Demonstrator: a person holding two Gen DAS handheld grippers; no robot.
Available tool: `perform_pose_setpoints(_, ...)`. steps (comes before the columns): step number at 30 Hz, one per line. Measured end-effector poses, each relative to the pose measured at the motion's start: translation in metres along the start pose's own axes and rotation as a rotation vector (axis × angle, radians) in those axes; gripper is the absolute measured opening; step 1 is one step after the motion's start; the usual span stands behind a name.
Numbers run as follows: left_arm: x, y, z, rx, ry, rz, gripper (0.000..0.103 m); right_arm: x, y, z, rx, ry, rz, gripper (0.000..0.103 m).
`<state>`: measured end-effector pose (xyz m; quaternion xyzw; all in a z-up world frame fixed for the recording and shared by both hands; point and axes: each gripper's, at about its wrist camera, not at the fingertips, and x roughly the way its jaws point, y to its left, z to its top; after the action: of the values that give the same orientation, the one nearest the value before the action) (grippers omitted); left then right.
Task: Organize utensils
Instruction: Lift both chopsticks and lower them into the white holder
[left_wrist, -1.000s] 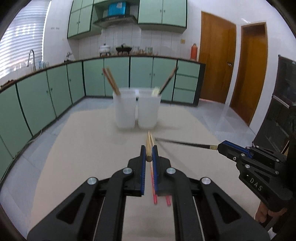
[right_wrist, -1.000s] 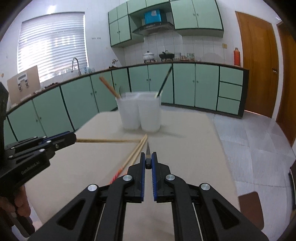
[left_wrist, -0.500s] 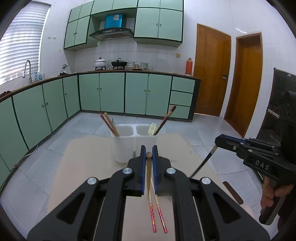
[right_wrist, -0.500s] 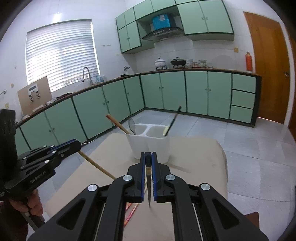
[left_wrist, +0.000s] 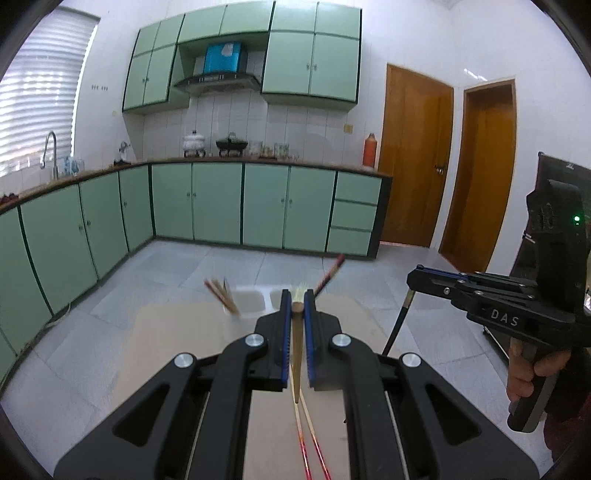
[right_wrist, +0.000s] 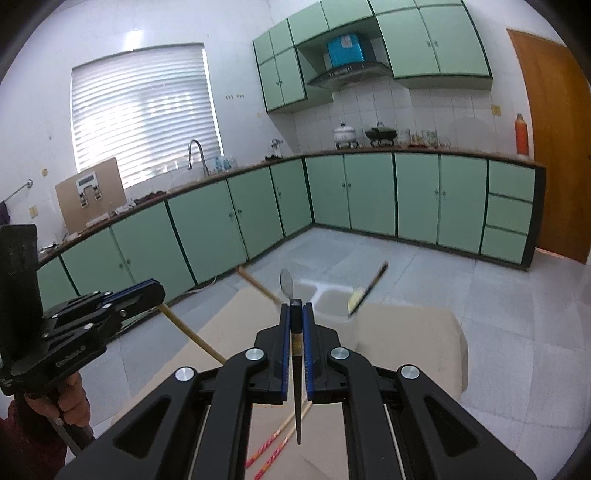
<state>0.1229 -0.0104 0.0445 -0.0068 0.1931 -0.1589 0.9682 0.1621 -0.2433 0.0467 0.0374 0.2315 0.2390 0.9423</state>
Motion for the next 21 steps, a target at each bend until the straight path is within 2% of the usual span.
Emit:
perform_pose_setpoints(7, 0.007, 0.002, 0.043, 0.014, -0.099, 0.022, 0.006, 0.008, 0.004, 0.055, -0.041, -0.098, -0.013, 0.006)
perform_pose_setpoints(13, 0.028, 0.004, 0.084, 0.024, -0.194, 0.041, 0.006, 0.032, -0.003, 0.096, -0.053, -0.157, -0.045, 0.006)
perform_pose_setpoints(21, 0.079, 0.006, 0.112, 0.060, -0.235, 0.091, 0.006, 0.086, -0.020, 0.122, -0.060, -0.181, -0.104, 0.006)
